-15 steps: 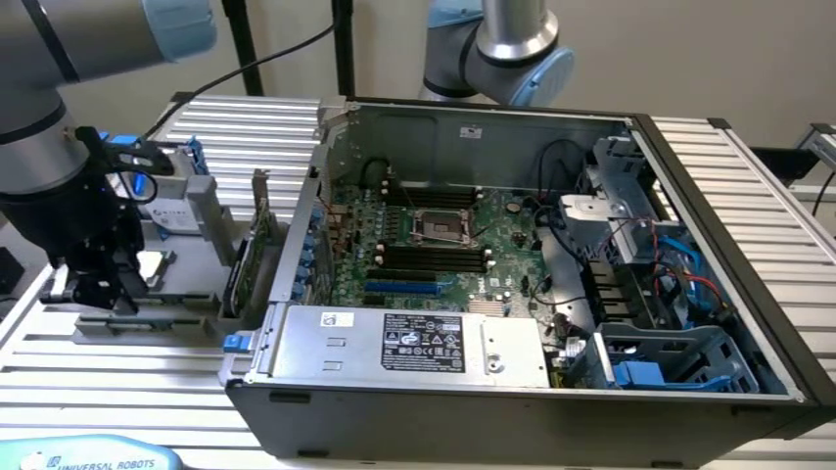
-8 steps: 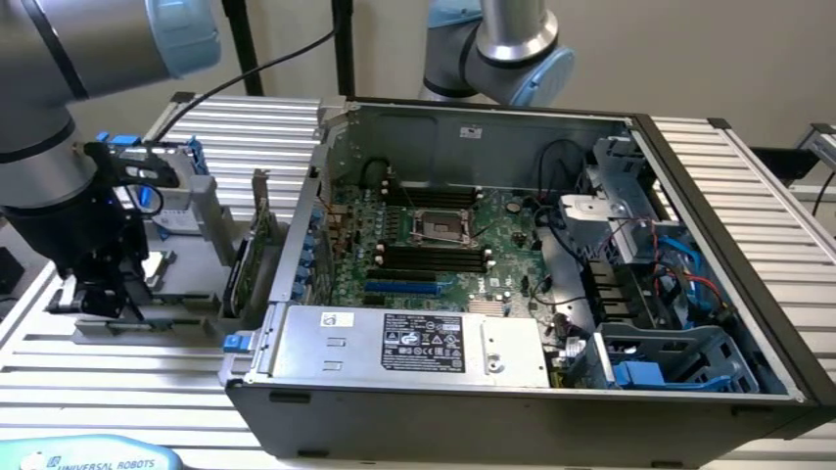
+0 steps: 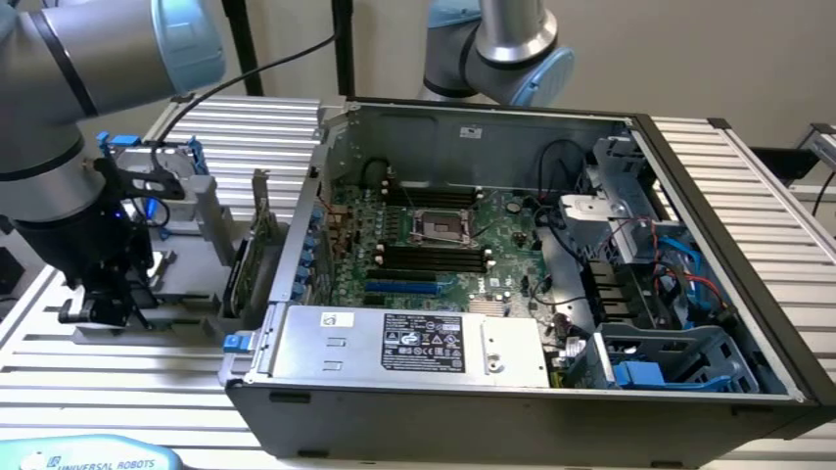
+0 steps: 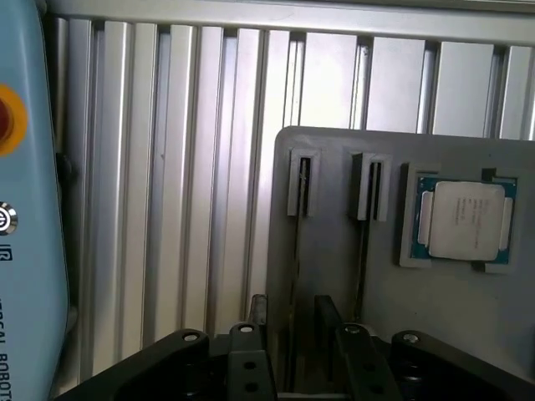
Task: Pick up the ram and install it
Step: 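Pick up the ram and move it above insertion slot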
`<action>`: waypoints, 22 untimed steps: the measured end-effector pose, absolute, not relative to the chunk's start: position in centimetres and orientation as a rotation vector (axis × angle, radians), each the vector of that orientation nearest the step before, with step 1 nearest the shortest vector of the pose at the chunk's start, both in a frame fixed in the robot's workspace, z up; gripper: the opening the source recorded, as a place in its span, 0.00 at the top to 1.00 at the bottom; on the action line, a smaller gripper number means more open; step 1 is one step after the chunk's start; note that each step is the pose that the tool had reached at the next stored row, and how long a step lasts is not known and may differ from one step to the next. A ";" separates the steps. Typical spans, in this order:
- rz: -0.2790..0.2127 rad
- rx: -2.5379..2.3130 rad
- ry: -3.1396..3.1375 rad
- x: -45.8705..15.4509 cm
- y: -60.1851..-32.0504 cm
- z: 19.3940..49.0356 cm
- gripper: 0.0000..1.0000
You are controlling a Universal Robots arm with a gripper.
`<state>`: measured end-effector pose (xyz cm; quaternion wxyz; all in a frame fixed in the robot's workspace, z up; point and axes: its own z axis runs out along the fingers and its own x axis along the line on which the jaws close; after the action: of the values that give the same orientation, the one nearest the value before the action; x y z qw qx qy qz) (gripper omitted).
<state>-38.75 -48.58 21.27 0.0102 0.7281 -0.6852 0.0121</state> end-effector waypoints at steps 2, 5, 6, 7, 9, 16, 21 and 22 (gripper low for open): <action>0.037 2.272 -2.139 -38.8 -48.6 20.9 0.64; 0.032 2.272 -2.138 -38.7 -48.6 20.6 0.64; 0.028 2.272 -2.138 -38.7 -48.6 20.6 0.64; 0.024 2.271 -2.137 -38.7 -48.6 20.5 0.64; 0.015 2.270 -2.136 -38.8 -48.6 20.4 0.64; -0.005 2.271 -2.136 -38.7 -48.6 19.9 0.64; -0.022 2.276 -2.142 -38.6 -48.6 19.5 0.64; -0.025 2.276 -2.141 -38.6 -48.6 19.5 0.64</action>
<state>-38.56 -48.58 19.51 0.0083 0.7283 -0.6852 -0.0079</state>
